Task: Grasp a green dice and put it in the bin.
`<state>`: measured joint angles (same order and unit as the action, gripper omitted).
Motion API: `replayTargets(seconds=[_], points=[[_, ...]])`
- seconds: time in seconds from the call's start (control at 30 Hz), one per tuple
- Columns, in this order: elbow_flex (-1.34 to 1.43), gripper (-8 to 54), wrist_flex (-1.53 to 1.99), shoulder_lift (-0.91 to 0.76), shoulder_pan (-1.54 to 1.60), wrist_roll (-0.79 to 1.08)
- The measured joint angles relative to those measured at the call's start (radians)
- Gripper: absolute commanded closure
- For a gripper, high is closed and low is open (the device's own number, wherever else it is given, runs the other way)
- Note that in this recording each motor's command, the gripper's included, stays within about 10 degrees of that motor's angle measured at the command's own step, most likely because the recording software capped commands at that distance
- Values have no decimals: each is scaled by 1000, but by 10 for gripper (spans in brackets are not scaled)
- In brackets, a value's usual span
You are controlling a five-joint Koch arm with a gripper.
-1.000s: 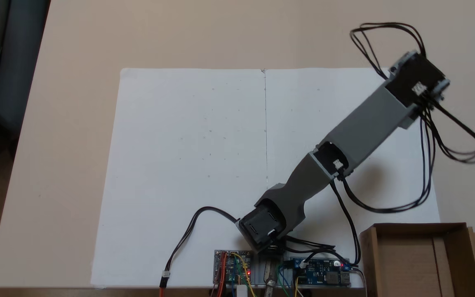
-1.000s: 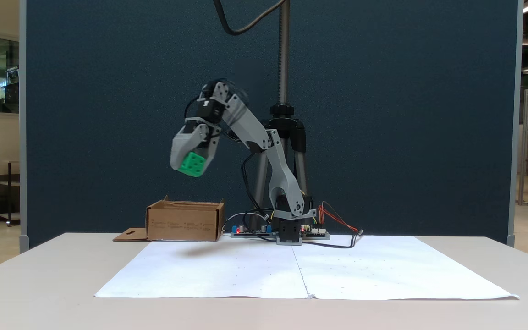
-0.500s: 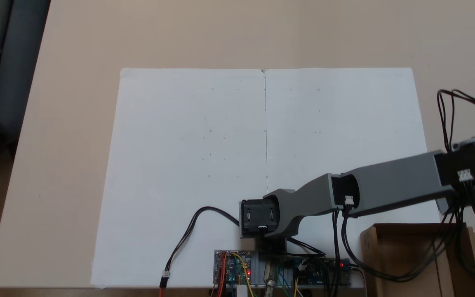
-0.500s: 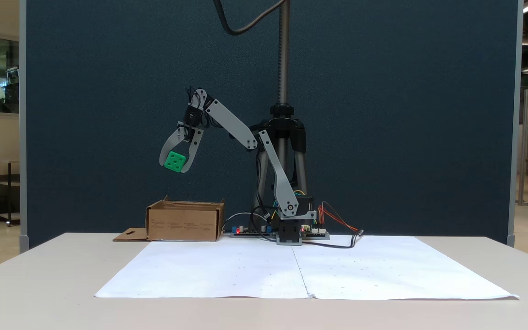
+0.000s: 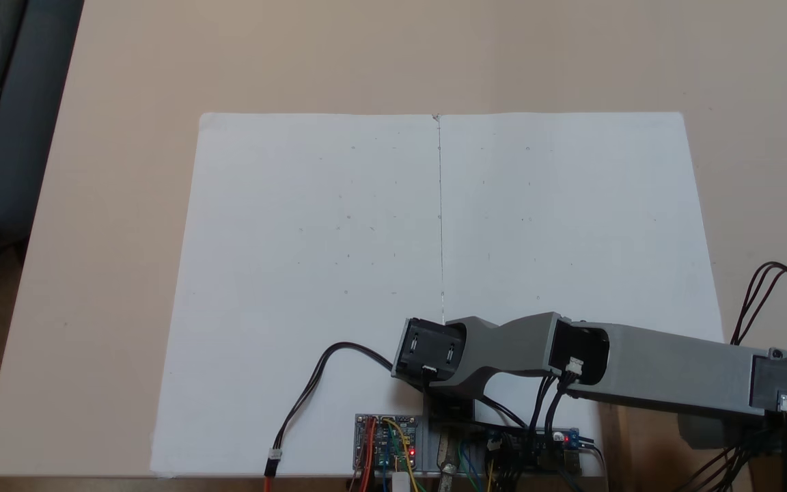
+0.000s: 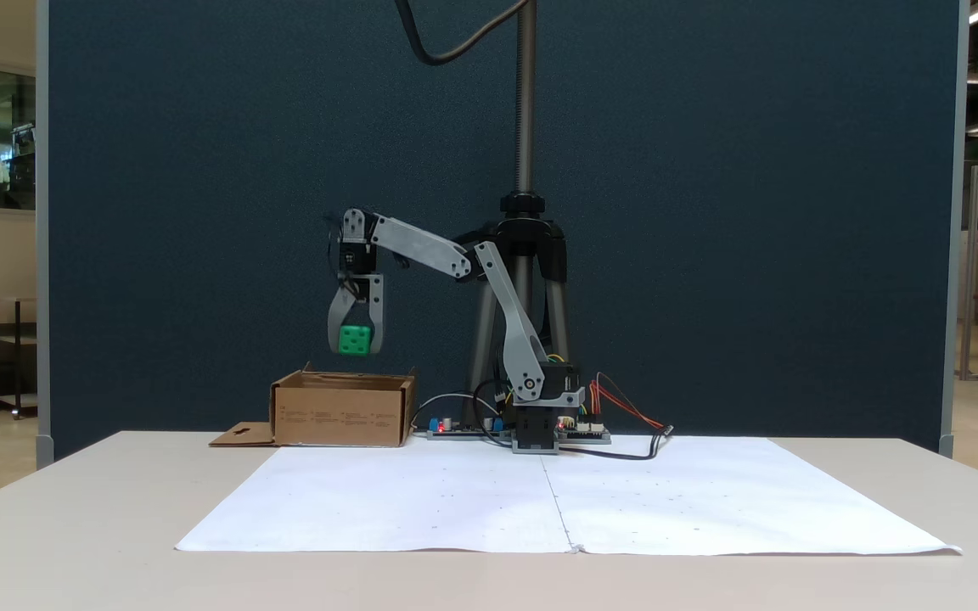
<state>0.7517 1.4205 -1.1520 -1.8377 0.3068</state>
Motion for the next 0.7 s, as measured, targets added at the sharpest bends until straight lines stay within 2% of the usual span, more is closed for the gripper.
replayTargets(seconds=[0.1, 0.13, 0.17, 0.33, 0.7], points=[[40, 337, -17, 5, -11, 11], [40, 311, -21, 2, -12, 11], [38, 164, -29, -2, -12, 12], [71, -8, -95, 3, -12, 11], [72, 23, -143, 3, 37, 12]])
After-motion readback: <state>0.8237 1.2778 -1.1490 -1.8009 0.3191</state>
